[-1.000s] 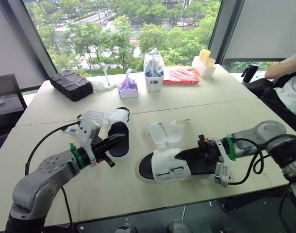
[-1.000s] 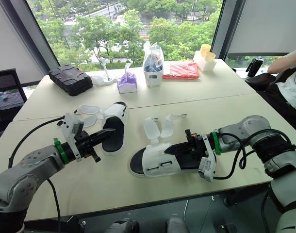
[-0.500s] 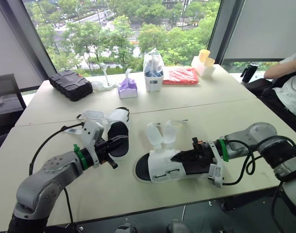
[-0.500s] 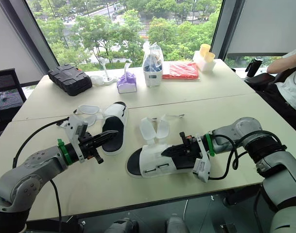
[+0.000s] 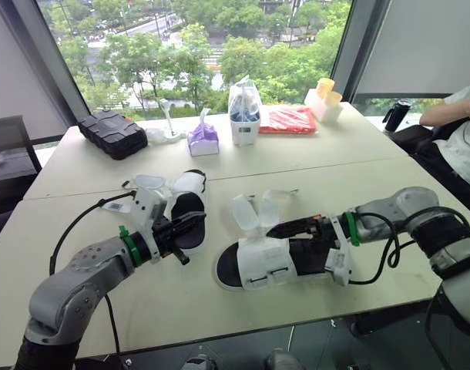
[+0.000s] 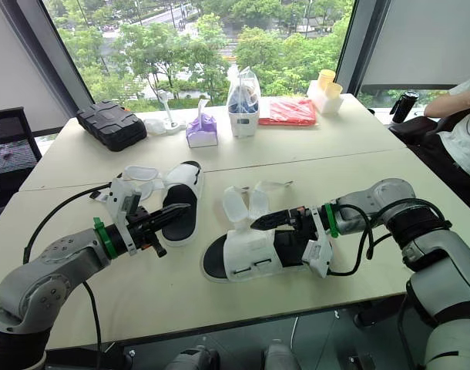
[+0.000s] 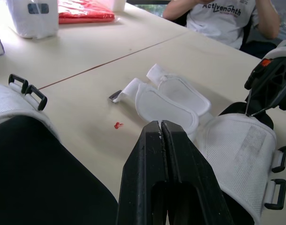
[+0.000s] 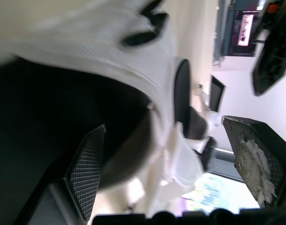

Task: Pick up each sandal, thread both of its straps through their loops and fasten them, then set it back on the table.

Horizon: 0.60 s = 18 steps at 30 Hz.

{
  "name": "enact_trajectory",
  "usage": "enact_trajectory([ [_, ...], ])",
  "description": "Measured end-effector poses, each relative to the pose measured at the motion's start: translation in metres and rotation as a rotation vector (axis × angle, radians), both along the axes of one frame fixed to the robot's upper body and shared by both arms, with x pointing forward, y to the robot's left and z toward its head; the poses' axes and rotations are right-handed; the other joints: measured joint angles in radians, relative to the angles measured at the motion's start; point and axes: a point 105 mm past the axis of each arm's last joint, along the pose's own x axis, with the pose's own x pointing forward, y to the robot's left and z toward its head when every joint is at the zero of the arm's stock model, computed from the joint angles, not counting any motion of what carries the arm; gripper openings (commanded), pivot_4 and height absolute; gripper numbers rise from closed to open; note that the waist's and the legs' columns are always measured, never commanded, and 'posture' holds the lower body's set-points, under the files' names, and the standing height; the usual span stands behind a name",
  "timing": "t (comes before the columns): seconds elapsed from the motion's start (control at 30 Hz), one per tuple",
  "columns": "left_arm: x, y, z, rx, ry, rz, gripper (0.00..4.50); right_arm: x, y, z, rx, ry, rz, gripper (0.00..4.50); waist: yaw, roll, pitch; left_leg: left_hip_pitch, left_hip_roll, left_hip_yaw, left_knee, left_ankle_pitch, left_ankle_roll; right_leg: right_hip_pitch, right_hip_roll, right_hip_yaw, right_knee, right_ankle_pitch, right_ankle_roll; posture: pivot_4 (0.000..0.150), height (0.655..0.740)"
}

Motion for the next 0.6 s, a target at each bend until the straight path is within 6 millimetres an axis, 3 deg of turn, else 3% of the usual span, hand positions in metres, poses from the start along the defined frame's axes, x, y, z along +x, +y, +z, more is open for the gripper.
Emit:
enact_trajectory([
  [0.2,-0.008,0.005,-0.012,0.076,0.033,-0.033,0.0,0.001,-0.028,0.005,-0.029,0.07,-0.116,4.41,0.0,0.0,0.0,0.001,0.0,0.0,0.0,-0.001,0.001,0.001,0.0,0.0,0.0,0.0,0.0,0.15,0.74],
  [0.3,-0.01,0.007,-0.012,0.108,0.012,-0.05,0.0,0.004,-0.028,0.011,0.002,0.093,-0.161,4.41,-0.004,-0.001,0.001,0.003,0.001,0.001,0.0,-0.002,0.003,0.003,0.0,0.001,0.0,-0.001,-0.002,0.15,0.74],
  [0.37,-0.014,0.008,-0.018,0.145,0.009,-0.096,0.0,0.012,-0.035,0.012,0.011,0.133,-0.299,4.41,-0.002,-0.001,0.001,0.006,0.002,0.002,-0.001,-0.002,0.004,0.006,0.0,0.001,-0.001,-0.002,-0.003,0.15,0.74],
  [0.47,-0.021,0.006,-0.035,0.19,0.037,-0.191,0.0,0.022,-0.055,0.005,-0.014,0.37,-0.607,4.41,0.004,-0.001,0.001,0.007,0.002,0.001,-0.001,-0.004,0.006,0.009,-0.002,0.0,-0.004,-0.002,-0.003,0.15,0.74],
  [0.6,-0.031,-0.012,-0.058,0.238,0.053,-0.349,0.0,0.018,-0.061,0.003,0.056,0.664,-0.788,4.41,0.008,-0.001,0.001,0.009,0.002,0.001,0.0,-0.006,0.009,0.013,-0.004,0.0,-0.009,-0.001,-0.003,0.15,0.74],
])
